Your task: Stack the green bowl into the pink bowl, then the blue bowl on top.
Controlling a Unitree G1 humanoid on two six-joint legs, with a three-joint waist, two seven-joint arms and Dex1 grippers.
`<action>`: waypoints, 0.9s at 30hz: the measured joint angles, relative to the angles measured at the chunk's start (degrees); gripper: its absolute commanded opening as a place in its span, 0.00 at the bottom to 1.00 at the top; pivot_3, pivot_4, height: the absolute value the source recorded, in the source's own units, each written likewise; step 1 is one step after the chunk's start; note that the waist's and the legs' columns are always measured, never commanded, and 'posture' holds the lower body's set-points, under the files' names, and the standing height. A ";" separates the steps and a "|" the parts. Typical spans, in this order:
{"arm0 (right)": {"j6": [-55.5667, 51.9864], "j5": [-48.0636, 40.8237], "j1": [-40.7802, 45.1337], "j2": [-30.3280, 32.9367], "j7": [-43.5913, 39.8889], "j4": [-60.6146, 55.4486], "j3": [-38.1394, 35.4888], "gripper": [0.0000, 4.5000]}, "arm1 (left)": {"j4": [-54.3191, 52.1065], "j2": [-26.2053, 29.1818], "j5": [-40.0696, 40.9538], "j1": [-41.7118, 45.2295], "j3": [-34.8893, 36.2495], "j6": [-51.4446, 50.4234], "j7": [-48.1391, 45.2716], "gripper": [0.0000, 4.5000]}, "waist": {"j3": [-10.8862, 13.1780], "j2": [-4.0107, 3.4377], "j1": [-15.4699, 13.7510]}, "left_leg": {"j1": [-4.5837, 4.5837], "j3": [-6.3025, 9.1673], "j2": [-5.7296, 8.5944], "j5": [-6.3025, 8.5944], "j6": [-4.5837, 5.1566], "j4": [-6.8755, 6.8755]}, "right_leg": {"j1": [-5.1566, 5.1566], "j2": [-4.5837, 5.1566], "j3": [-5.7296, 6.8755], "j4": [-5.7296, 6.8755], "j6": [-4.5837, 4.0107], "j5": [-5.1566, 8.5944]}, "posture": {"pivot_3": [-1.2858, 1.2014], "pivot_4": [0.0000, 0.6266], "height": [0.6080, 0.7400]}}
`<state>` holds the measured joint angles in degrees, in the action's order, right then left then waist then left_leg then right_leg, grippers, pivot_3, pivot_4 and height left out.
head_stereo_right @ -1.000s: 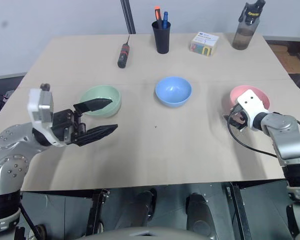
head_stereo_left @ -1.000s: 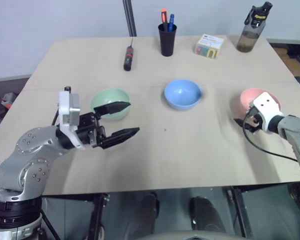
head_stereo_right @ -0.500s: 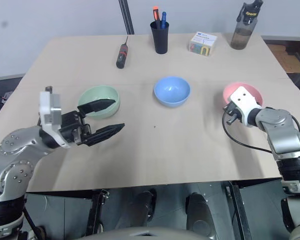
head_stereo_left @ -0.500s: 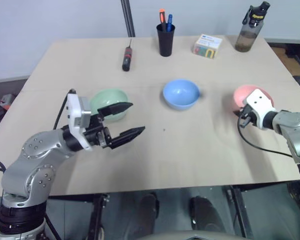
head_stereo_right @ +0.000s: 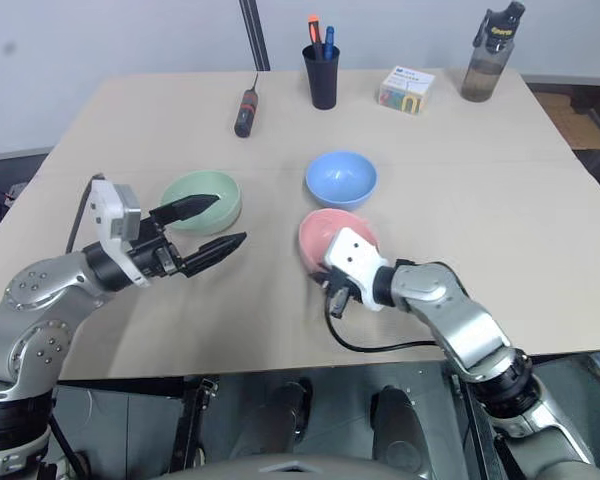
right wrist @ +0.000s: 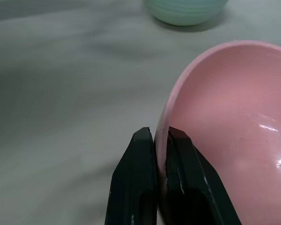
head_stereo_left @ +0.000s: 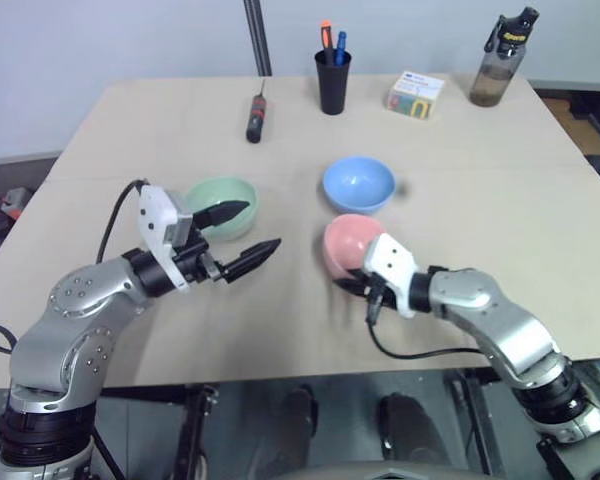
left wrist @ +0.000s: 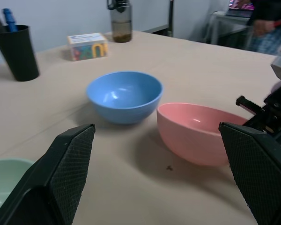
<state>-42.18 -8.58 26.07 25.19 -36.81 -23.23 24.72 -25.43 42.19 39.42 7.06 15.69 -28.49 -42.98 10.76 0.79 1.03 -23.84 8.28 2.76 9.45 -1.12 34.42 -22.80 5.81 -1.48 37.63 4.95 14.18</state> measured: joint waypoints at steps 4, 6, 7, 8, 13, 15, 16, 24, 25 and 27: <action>0.01 1.88 2.27 1.38 -1.64 2.83 1.40 0.29 | -0.11 0.59 -0.95 -0.14 1.47 -1.60 3.24 1.00 | -0.01 0.02 -0.13 | -0.01 0.10 0.00 0.00 -0.01 -0.07 | -0.02 -0.03 0.06 0.02 0.14 -0.13 | 0.52 0.24 1.00; -0.17 1.49 2.19 1.45 -2.65 3.09 1.64 0.45 | -0.34 1.09 -2.86 -0.17 1.78 -2.00 5.17 1.00 | -0.01 0.01 -0.01 | -0.02 0.07 0.00 0.00 -0.01 -0.11 | -0.04 -0.03 0.04 -0.01 0.15 -0.13 | 0.52 0.24 1.00; -0.18 1.34 2.18 1.54 -3.05 3.08 1.64 0.59 | -0.60 1.11 -4.63 -0.36 1.73 -2.04 6.58 1.00 | -0.01 0.01 0.05 | -0.02 0.06 0.00 0.01 -0.01 -0.11 | -0.04 -0.03 0.04 -0.02 0.15 -0.13 | 0.52 0.24 1.00; -0.19 1.33 2.18 1.60 -3.15 3.07 1.62 0.61 | -0.67 1.12 -5.33 -0.48 1.72 -2.06 7.18 1.00 | -0.01 0.01 0.10 | -0.02 0.06 0.00 0.00 -0.01 -0.11 | -0.04 -0.03 0.03 -0.02 0.15 -0.14 | 0.52 0.24 1.00; -1.52 -2.60 0.22 2.89 -4.44 -0.96 -3.72 0.97 | -3.35 3.14 -12.82 -1.66 -0.01 -5.70 13.24 1.00 | 0.00 0.03 -0.14 | -0.02 0.09 -0.01 0.00 -0.01 -0.10 | -0.03 -0.03 0.05 0.01 0.23 -0.08 | 0.52 0.24 1.00; -1.52 -5.24 -0.58 3.07 -4.93 -3.95 -7.82 0.97 | -4.38 5.22 -14.95 -1.50 -1.40 -9.62 14.89 1.00 | 0.01 0.04 -0.14 | -0.02 0.10 -0.01 0.00 -0.01 -0.10 | -0.03 -0.03 0.06 0.02 0.38 0.00 | 0.52 0.24 1.00; -1.47 -6.67 -1.14 3.29 -5.32 -5.50 -9.89 0.97 | -4.97 7.20 -16.10 -0.97 -2.93 -11.84 15.41 1.00 | 0.03 0.08 -0.17 | -0.02 0.11 -0.01 0.00 -0.01 -0.10 | -0.03 -0.04 0.07 0.05 0.39 0.01 | 0.52 0.24 1.00; -0.88 -14.85 -3.63 6.49 -6.45 -12.37 -21.18 0.99 | -3.53 16.82 -27.46 15.12 -22.66 -25.11 15.16 0.94 | 0.11 0.12 0.03 | -0.02 0.04 -0.03 0.01 -0.01 -0.11 | -0.06 -0.06 0.06 0.02 0.40 0.02 | 0.52 0.24 1.00; -0.72 -14.84 -3.79 6.55 -6.37 -12.34 -21.18 1.00 | -2.85 16.77 -28.23 16.43 -24.13 -25.76 14.99 0.89 | 0.12 0.13 0.17 | -0.04 0.04 -0.03 0.01 -0.01 -0.11 | -0.09 -0.06 0.06 0.03 0.41 0.01 | 0.52 0.24 1.00; 0.06 -14.87 -4.43 6.85 -5.99 -12.34 -21.34 1.00 | -0.44 16.21 -29.88 19.87 -27.69 -27.15 14.24 0.76 | 0.13 0.14 0.19 | -0.10 0.04 -0.04 0.01 0.00 -0.14 | -0.17 -0.07 0.06 0.05 0.41 0.01 | 0.52 0.24 1.00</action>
<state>-42.12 -23.45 21.64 32.04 -42.81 -35.58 3.38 -25.87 58.40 9.55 26.94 -12.00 -55.64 -28.74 10.88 0.93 1.22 -23.94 8.32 2.72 9.46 -1.13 34.28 -22.97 5.74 -1.42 37.68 5.36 14.19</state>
